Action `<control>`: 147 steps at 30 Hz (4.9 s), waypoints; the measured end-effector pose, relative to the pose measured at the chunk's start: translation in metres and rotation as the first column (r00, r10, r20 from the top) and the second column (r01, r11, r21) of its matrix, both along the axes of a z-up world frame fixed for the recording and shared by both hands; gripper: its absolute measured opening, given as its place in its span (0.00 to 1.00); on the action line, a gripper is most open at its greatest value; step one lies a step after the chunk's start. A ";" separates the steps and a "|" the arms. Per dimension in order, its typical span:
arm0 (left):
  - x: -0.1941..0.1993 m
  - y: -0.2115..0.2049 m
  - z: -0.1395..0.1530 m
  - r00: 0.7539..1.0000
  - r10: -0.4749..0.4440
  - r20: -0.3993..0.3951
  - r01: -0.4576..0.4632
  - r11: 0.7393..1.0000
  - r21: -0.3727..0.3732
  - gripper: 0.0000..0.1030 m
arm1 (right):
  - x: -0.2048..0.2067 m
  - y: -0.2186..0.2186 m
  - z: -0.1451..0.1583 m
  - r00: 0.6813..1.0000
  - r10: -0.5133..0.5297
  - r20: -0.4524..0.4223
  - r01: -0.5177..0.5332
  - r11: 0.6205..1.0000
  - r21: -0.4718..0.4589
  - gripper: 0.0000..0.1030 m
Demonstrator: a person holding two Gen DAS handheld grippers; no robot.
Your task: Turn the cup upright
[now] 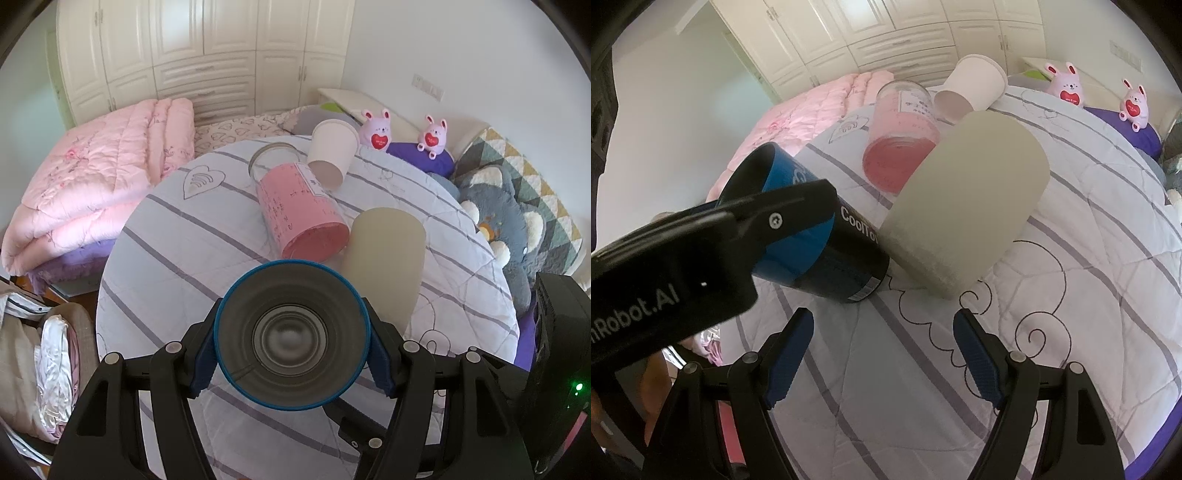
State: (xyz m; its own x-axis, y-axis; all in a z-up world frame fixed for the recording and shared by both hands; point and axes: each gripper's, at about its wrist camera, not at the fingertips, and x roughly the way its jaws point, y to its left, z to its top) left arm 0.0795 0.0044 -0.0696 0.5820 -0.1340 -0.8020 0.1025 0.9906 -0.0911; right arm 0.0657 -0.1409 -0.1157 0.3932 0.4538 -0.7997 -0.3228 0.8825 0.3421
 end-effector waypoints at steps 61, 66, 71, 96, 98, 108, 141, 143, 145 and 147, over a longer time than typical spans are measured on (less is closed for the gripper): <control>-0.120 0.006 0.070 0.952 0.071 0.297 -0.089 0.995 0.047 0.97 | -0.071 -0.020 0.075 0.966 -0.078 0.245 0.094 0.994 -0.053 0.77; -0.141 0.004 0.081 0.926 0.082 0.369 -0.102 0.994 0.034 1.00 | -0.091 -0.029 0.094 0.933 -0.115 0.341 0.154 0.984 -0.091 0.77; -0.157 -0.001 0.089 0.903 0.082 0.421 -0.102 0.994 0.026 1.00 | -0.110 -0.036 0.109 0.884 -0.149 0.443 0.224 0.967 -0.121 0.77; -0.167 -0.016 0.084 0.883 0.085 0.461 -0.125 0.991 0.056 1.00 | -0.131 -0.065 0.119 0.761 -0.261 0.594 0.369 0.927 -0.066 0.79; -0.167 -0.016 0.084 0.885 0.084 0.459 -0.123 0.991 0.056 1.00 | -0.130 -0.065 0.119 0.763 -0.260 0.592 0.368 0.928 -0.067 0.79; -0.161 -0.018 0.081 0.890 0.083 0.448 -0.120 0.991 0.055 1.00 | -0.124 -0.065 0.116 0.775 -0.251 0.580 0.359 0.930 -0.077 0.79; -0.142 -0.022 0.063 0.894 0.089 0.439 -0.128 0.990 0.061 1.00 | -0.106 -0.063 0.107 0.795 -0.239 0.557 0.348 0.933 -0.097 0.79; -0.142 -0.024 0.063 0.892 0.087 0.444 -0.129 0.990 0.064 1.00 | -0.104 -0.063 0.106 0.799 -0.237 0.553 0.346 0.933 -0.100 0.79; -0.141 -0.024 0.063 0.890 0.086 0.448 -0.126 0.990 0.060 1.00 | -0.104 -0.062 0.105 0.799 -0.238 0.552 0.348 0.932 -0.102 0.79; -0.140 -0.024 0.063 0.890 0.087 0.447 -0.127 0.990 0.059 1.00 | -0.103 -0.062 0.104 0.801 -0.238 0.550 0.346 0.933 -0.100 0.79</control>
State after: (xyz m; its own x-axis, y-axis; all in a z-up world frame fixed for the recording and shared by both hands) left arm -0.0610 -0.0200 -0.0070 0.8859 0.0060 -0.4638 0.0053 0.9997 0.0231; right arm -0.0372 -0.2031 -0.0115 0.8629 0.1136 -0.4924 -0.1204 0.9926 0.0179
